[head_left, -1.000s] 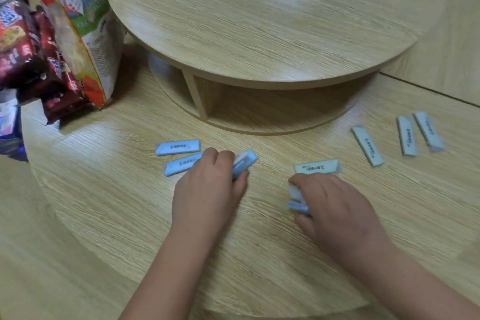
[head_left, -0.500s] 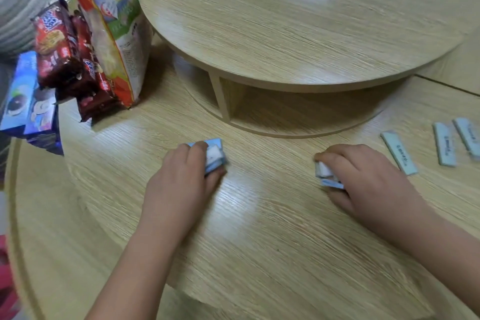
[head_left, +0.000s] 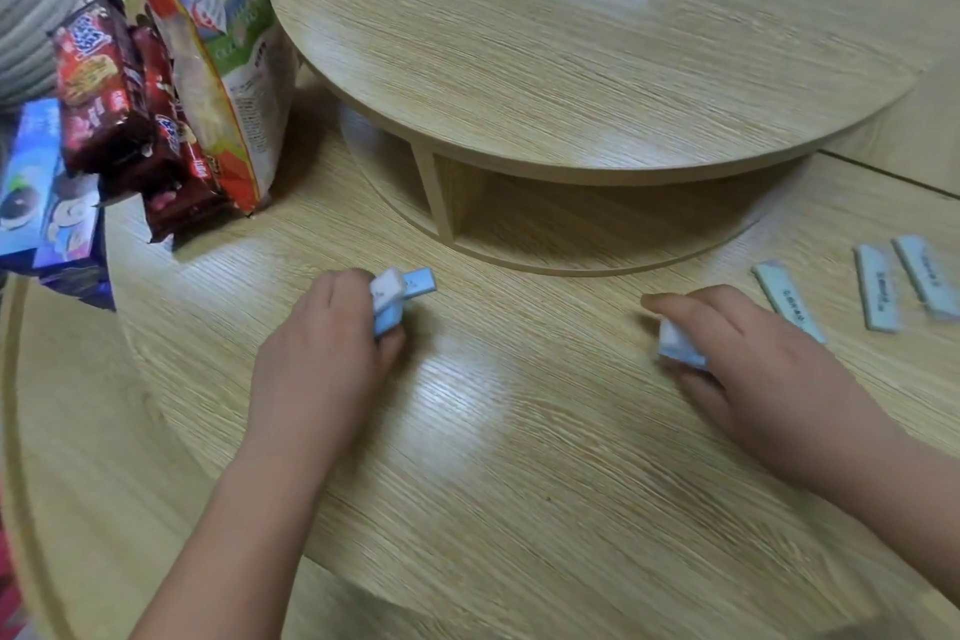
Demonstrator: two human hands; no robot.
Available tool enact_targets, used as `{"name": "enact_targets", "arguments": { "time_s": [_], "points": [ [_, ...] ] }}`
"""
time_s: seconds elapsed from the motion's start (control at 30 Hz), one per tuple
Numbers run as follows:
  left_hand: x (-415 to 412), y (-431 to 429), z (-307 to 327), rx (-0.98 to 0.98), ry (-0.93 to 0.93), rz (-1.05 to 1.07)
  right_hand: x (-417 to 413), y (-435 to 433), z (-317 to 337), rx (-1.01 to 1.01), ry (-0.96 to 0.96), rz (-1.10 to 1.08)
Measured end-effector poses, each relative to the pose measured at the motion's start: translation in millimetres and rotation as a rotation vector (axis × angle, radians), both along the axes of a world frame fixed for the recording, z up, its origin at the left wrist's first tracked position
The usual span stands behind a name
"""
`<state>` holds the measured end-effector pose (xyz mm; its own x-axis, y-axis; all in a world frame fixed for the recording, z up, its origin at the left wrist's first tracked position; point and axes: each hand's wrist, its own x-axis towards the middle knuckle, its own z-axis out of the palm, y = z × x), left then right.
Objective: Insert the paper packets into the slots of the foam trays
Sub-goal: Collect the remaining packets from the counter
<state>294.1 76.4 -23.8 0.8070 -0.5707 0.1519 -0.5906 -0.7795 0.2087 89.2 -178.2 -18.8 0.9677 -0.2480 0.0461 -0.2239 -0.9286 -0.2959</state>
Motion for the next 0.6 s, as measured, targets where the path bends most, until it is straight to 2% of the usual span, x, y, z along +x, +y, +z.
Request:
{"name": "enact_targets", "arguments": {
  "time_s": [0.1,0.27,0.4,0.6],
  "points": [
    [11,-6,1,-0.003,-0.063,-0.008,-13,-15,7,0.049,-0.063,-0.112],
    [18,-15,-8,0.170,-0.047,-0.046,-24,-44,5,0.061,-0.016,-0.468],
    [19,-15,-10,0.198,-0.001,-0.061,-12,-41,-9,0.006,0.093,-0.377],
    [15,-16,-8,0.134,0.043,-0.021,-12,-46,-12,0.062,0.056,-0.470]
  ]
}}
